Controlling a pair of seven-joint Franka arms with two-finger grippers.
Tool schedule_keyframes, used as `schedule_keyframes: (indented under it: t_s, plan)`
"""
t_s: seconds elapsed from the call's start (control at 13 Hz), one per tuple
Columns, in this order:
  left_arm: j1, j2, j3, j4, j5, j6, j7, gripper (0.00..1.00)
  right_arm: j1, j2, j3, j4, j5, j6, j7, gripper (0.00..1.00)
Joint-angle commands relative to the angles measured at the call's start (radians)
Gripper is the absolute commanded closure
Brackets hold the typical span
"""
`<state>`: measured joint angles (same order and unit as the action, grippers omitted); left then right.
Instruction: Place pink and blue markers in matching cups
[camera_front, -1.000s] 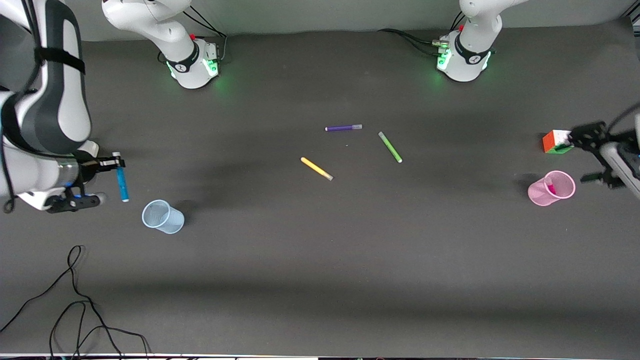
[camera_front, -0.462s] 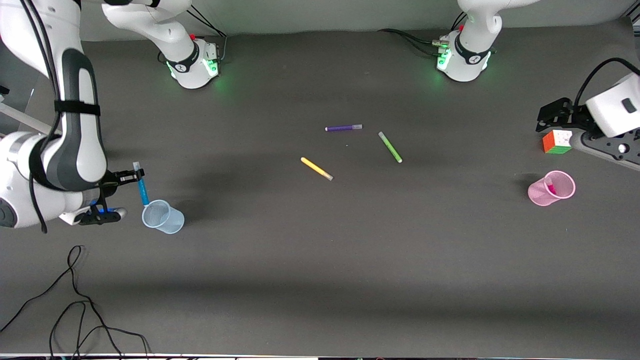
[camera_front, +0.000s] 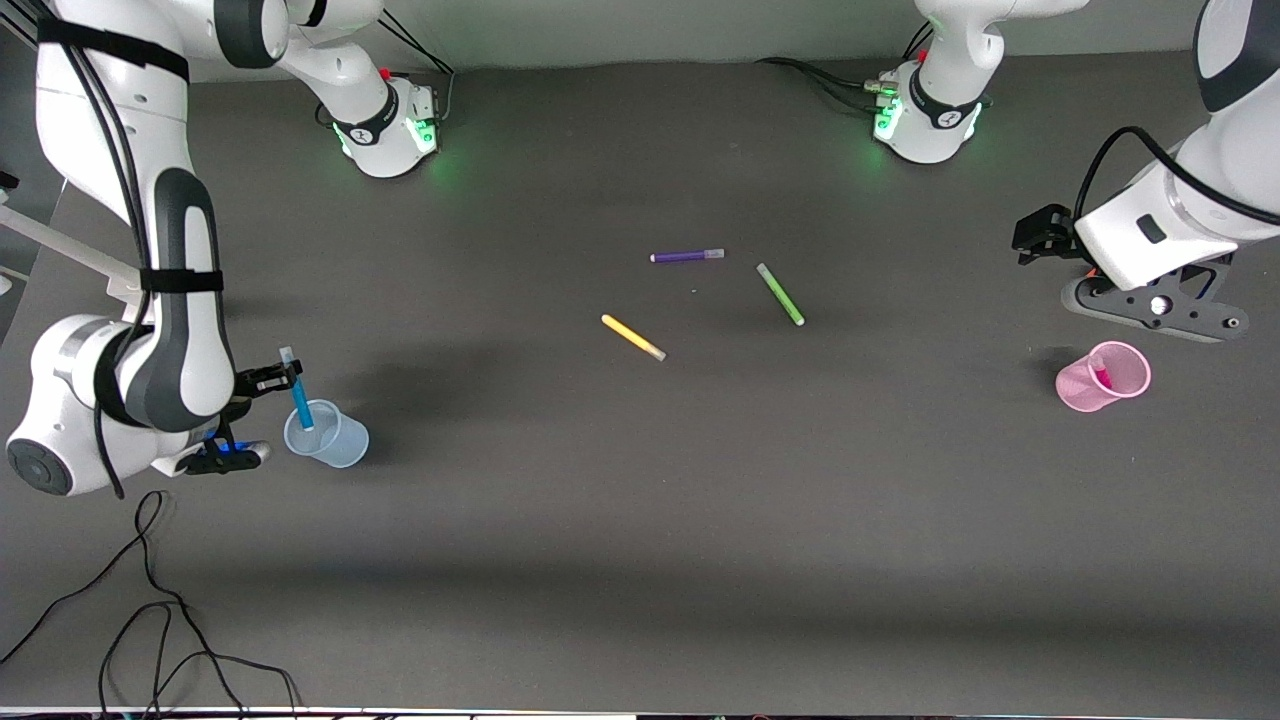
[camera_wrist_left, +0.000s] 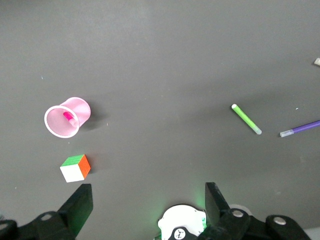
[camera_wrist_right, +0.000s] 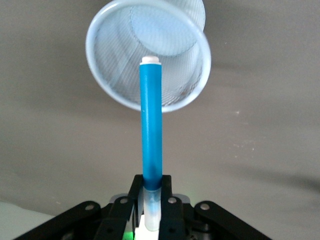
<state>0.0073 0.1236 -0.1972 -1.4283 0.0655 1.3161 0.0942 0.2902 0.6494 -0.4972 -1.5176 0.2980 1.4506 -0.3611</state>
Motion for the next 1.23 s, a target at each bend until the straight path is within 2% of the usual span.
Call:
schedule_keyframes:
  t_s: [0.0,0.54,0.69,0.77,0.85,1.0,1.15]
  plan:
    - [-0.004,0.013,0.015,0.029,0.014,-0.037,-0.016,0.0,-0.022,0.045,0.003,0.051,0.029,-0.019,-0.036,0.86]
    - [-0.024,-0.002,0.004,0.022,0.014,-0.02,-0.013,0.0,-0.029,0.105,0.005,0.125,0.041,-0.019,-0.041,0.83]
    - [-0.075,-0.025,0.027,0.003,0.022,-0.015,-0.016,0.0,-0.031,0.118,0.006,0.135,0.049,-0.019,-0.053,0.82]
    - [-0.072,-0.032,0.03,-0.003,0.023,-0.009,-0.014,0.0,-0.031,0.121,0.006,0.143,0.049,-0.019,-0.053,0.72]
    - [-0.066,-0.062,0.03,-0.047,0.023,0.032,-0.013,0.0,-0.031,0.127,0.008,0.148,0.047,-0.019,-0.05,0.54]
    - [-0.062,-0.165,0.028,-0.217,0.022,0.173,-0.008,0.0,-0.029,0.127,0.009,0.157,0.047,-0.019,-0.05,0.0]
    - [-0.058,-0.171,0.03,-0.227,0.022,0.207,0.002,0.0,-0.029,0.125,0.008,0.172,0.049,-0.019,-0.052,0.0]
